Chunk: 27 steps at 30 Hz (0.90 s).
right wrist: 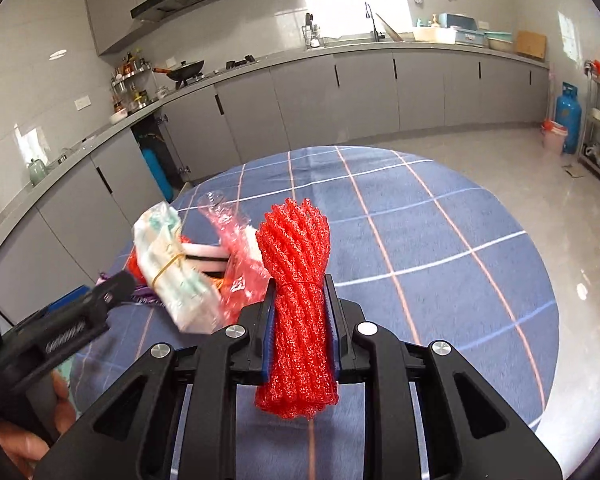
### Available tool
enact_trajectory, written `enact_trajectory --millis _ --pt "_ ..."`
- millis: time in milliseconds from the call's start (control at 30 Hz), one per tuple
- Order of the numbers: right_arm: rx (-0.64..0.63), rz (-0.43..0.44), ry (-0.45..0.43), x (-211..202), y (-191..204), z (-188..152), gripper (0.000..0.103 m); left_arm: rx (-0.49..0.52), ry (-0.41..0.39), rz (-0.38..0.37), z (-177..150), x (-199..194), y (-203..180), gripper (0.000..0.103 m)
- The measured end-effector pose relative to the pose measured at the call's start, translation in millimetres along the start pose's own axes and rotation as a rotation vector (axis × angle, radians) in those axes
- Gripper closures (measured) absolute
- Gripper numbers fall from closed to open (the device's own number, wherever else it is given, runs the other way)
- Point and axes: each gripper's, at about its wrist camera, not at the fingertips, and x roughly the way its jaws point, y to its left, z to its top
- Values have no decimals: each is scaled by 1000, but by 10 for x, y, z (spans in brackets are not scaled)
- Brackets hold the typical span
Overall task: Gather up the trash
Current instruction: 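Grasp the red mesh net with the right tool while the left tool grasps the clear plastic bag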
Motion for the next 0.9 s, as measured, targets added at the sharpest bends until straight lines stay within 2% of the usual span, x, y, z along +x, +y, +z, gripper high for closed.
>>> enact_trajectory --millis 200,333,433,500,567,900 --pt "35 14 22 152 -80 18 81 -44 58 -3 101 399 -175 29" --pt "45 22 38 195 -95 -4 82 -26 94 -15 49 579 -272 45" --pt "48 27 38 178 -89 -16 82 8 77 -5 22 581 -301 54" --pt "53 32 35 149 -79 -23 82 29 64 -8 23 547 -312 61" --pt "55 37 27 120 -71 -12 82 47 45 -17 33 462 -279 72" --pt "28 90 -32 -198 228 -33 81 86 -55 -18 -77 -313 54 72"
